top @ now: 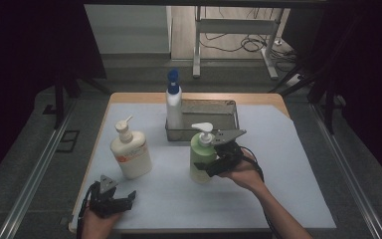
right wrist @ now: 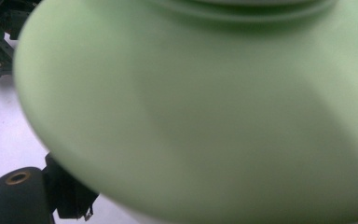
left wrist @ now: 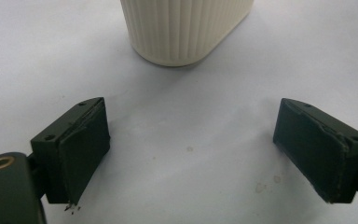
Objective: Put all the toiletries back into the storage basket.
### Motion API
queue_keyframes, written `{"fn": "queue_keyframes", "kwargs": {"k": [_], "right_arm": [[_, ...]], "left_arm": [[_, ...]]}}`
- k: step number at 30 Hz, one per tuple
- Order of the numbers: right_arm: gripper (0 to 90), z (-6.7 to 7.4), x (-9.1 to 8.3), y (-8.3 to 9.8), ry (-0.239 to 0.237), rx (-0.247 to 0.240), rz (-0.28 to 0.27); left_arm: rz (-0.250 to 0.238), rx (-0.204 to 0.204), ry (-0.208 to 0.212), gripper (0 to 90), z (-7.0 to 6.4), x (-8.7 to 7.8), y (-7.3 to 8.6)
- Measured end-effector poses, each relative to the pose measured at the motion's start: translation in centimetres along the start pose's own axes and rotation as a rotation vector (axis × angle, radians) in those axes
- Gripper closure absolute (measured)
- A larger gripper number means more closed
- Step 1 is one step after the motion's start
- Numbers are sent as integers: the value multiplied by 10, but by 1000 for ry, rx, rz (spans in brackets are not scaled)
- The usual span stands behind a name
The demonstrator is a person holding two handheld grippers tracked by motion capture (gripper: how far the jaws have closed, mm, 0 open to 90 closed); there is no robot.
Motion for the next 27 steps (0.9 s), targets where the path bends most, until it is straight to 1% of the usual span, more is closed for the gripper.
{"fn": "queue_keyframes", "kwargs": {"k": [5, 9, 16, 21, 27], "right_arm": [[123, -1, -2, 0, 13, 17, 26], [124, -5, -5, -2, 30, 29, 37], [124, -11, -14, -13, 35, 43, 29], [124, -16, -20, -23, 51, 51, 18], [124, -22, -23, -36, 71, 46, 17]], "left_arm": [[0, 0, 0, 103, 0, 0, 0], [0, 0, 0, 103, 0, 0, 0], [1, -3, 1, 103, 0, 0, 0], [1, -3, 1, 103, 0, 0, 0], [1, -3, 1, 103, 0, 0, 0]]}}
Point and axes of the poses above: each handheld gripper's, and its own axes: x roughly forward along the jaws, y roughly out of its underside, z roughly to its left, the point moved 9 cm from there along x, roughly forward along the jaws, and after that the axes turned 7 degrees about -y, right-handed, at the moved point
